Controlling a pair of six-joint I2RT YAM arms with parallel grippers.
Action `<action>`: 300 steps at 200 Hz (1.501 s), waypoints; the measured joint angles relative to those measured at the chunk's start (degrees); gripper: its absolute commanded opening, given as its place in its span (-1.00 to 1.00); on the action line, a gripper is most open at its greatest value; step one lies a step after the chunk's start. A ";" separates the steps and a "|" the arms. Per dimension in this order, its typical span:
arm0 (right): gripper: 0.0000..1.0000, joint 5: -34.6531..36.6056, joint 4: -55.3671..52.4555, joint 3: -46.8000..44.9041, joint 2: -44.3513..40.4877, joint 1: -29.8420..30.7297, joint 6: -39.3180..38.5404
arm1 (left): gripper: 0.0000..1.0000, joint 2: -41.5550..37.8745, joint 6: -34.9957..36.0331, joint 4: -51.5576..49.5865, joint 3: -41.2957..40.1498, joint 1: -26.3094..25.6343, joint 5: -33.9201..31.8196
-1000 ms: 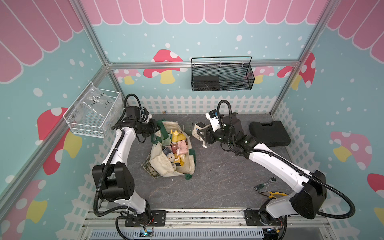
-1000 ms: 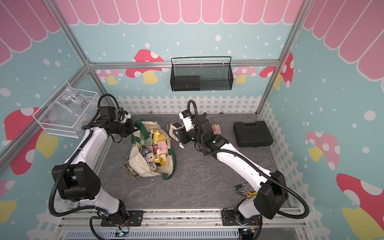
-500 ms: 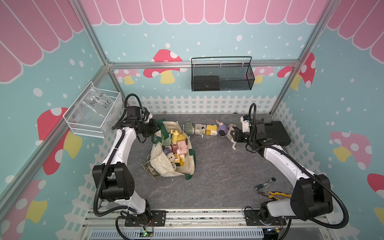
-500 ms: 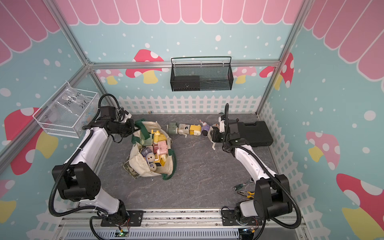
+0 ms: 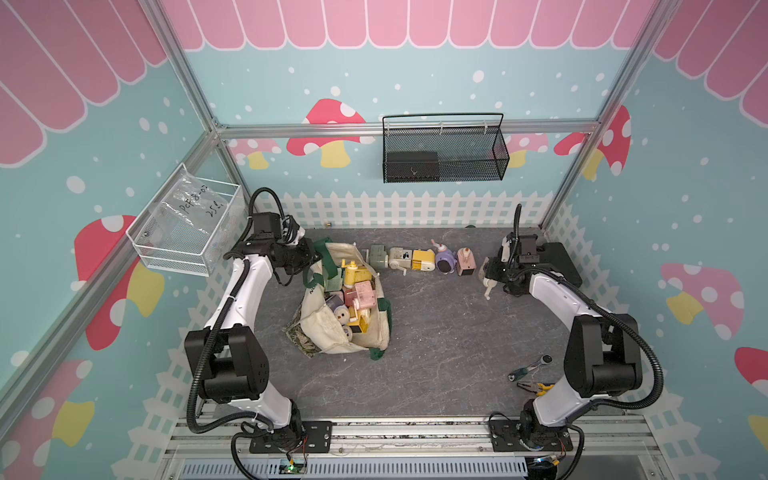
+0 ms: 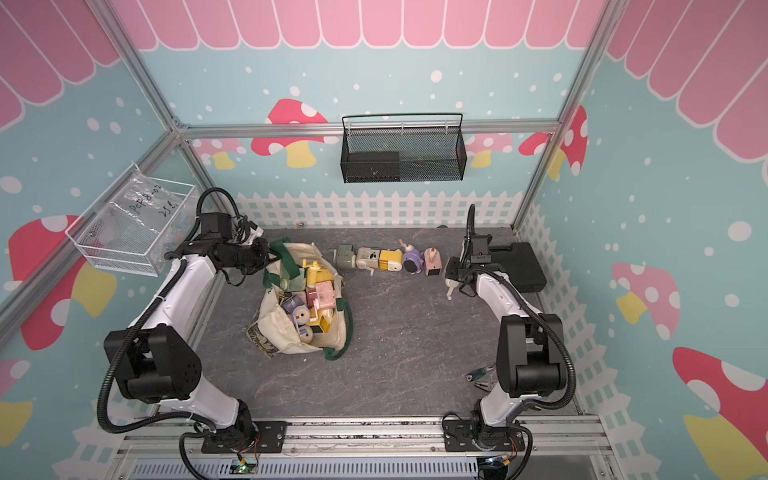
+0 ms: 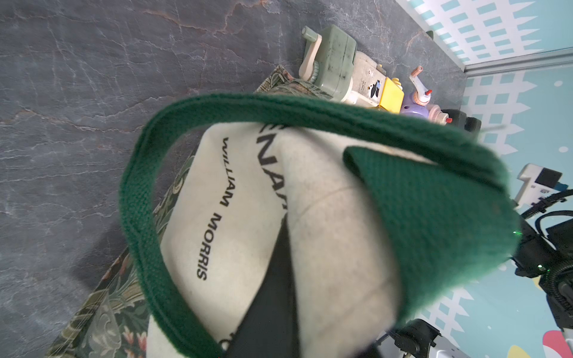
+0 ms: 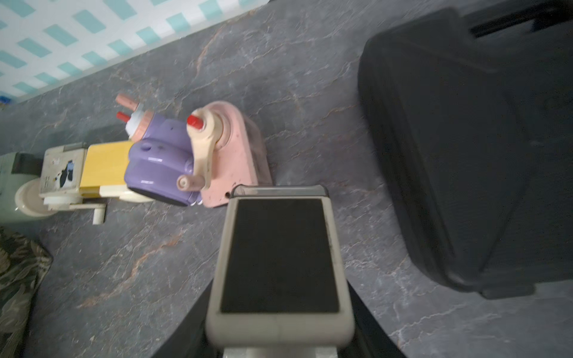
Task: Take out the pencil sharpeners from the tote bags
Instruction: Place the pencil sharpener at the center of the board.
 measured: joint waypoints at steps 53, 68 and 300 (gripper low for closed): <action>-0.28 2.16 -3.56 8.48 8.02 -1.70 -1.20 | -1.00 0.00 0.00 0.00 0.00 0.00 0.00; -0.28 2.40 -5.53 11.72 10.82 -1.73 -1.86 | -1.00 0.00 0.00 -0.02 0.00 0.00 0.00; 0.31 -2.12 -13.97 27.85 26.43 -1.70 -5.84 | -1.00 0.00 0.00 -0.02 0.00 0.00 0.00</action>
